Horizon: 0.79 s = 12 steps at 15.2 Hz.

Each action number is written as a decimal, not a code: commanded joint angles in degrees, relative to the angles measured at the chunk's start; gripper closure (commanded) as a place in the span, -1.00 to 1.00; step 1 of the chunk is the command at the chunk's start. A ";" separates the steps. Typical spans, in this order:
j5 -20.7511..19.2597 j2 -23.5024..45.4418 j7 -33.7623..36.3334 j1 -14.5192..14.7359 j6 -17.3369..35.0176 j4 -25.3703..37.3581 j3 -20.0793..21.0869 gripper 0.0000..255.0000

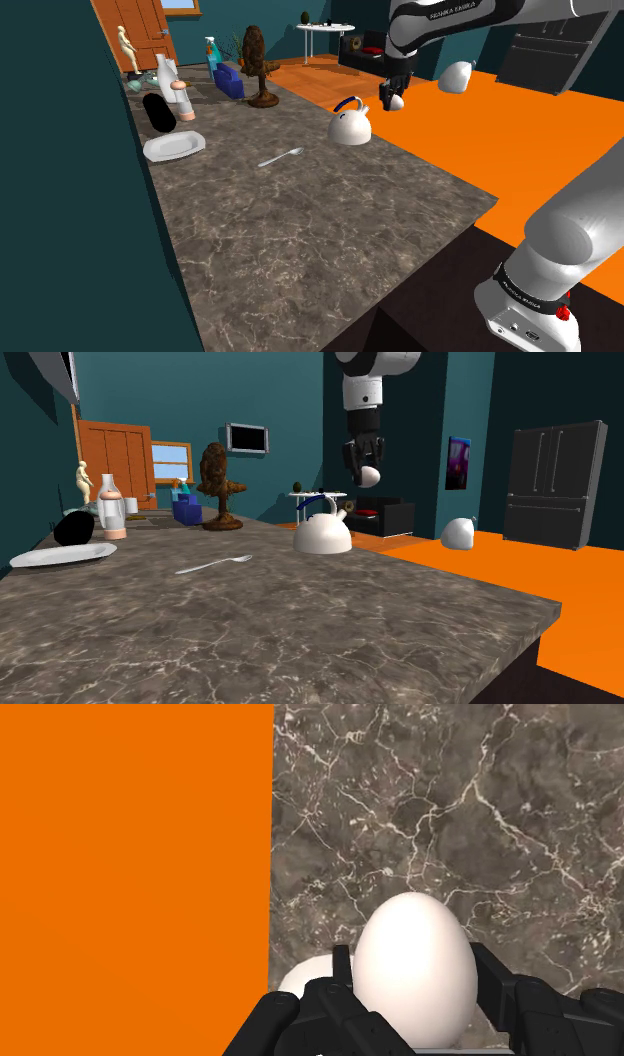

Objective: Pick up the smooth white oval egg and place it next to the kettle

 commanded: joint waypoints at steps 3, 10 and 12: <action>-0.29 0.45 0.53 -0.06 3.05 -2.60 -0.04 1.00; -0.91 1.57 1.59 -0.14 8.24 -6.76 -0.07 1.00; -1.14 2.00 1.92 -0.17 9.71 -7.84 -0.08 1.00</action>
